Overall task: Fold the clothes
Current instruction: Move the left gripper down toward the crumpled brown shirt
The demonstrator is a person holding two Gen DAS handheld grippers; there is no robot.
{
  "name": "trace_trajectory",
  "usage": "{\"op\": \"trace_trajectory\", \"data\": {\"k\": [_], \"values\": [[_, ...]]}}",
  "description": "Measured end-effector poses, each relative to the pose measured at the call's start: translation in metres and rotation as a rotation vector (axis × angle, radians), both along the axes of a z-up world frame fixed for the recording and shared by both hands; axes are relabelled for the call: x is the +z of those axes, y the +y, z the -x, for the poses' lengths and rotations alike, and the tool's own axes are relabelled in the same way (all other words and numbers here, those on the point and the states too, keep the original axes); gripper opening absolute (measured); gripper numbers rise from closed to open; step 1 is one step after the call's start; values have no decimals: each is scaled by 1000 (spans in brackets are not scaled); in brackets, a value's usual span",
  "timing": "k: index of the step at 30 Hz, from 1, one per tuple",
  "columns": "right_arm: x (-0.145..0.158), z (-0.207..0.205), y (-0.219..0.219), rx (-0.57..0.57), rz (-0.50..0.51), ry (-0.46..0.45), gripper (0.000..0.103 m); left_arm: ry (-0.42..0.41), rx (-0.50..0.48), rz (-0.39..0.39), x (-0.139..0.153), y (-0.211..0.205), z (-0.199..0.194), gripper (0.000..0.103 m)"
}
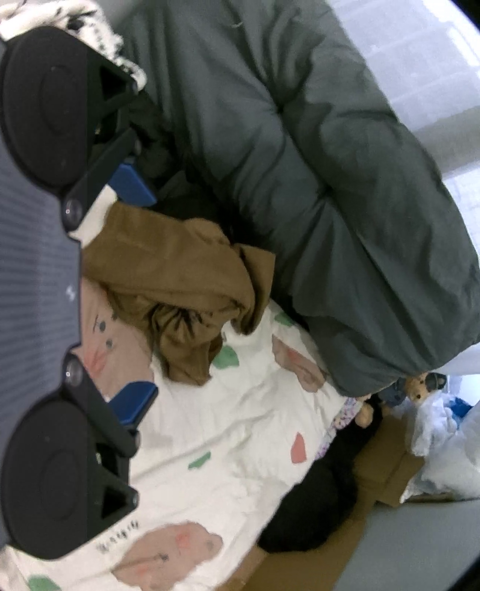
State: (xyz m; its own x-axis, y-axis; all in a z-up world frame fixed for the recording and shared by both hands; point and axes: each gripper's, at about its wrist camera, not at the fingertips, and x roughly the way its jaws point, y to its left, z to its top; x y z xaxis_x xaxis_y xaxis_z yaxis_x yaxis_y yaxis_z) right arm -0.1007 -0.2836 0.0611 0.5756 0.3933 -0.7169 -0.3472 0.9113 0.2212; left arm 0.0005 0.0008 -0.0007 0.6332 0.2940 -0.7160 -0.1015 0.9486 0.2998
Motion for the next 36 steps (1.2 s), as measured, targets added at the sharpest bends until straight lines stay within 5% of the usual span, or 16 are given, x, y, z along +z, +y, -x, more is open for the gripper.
{"op": "trace_trajectory", "data": {"k": [12,27,36], "values": [[-12,-3,-10,-36,-6,22,103,2,21,-39,-29,15,-25,103],[-32,-14,-16,-61,-13,66,103,126,103,-49,-110,63,-75,102],[-47,-15,-21,-84,10,105,103,121,50,-30,-137,60,-91,102]]}}
